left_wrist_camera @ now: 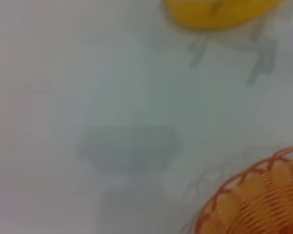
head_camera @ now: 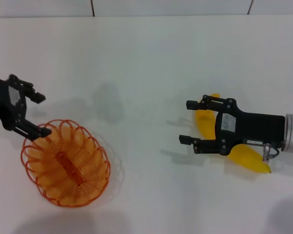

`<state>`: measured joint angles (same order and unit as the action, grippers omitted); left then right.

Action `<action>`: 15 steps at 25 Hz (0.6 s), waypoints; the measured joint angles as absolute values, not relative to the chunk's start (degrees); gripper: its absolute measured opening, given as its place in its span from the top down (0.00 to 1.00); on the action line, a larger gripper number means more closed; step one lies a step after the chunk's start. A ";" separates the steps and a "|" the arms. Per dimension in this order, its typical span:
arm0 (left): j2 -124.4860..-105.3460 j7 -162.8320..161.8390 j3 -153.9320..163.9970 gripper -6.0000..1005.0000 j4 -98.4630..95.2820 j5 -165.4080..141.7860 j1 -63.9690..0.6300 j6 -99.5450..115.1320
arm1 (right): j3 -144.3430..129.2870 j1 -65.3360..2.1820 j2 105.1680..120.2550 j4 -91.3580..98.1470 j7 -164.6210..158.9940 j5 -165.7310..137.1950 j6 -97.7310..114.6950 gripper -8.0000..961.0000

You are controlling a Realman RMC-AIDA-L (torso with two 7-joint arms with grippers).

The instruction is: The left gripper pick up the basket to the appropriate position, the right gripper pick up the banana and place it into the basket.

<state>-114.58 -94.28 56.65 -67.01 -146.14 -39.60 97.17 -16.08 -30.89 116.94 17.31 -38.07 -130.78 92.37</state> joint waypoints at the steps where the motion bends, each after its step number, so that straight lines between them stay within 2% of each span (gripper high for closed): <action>1: -115.06 -94.24 56.66 0.11 -66.93 -147.05 -39.71 96.66 | -16.09 -30.94 116.99 17.31 -38.08 -130.79 92.38 0.14; 4: -116.23 -94.13 58.20 0.11 -65.41 -149.67 -39.87 93.39 | -16.09 -31.05 117.06 17.05 -38.09 -130.78 92.38 0.14; 15: -116.31 -95.21 62.10 0.11 -59.69 -149.71 -42.17 89.53 | -16.08 -31.21 116.98 16.61 -38.05 -130.78 92.38 0.14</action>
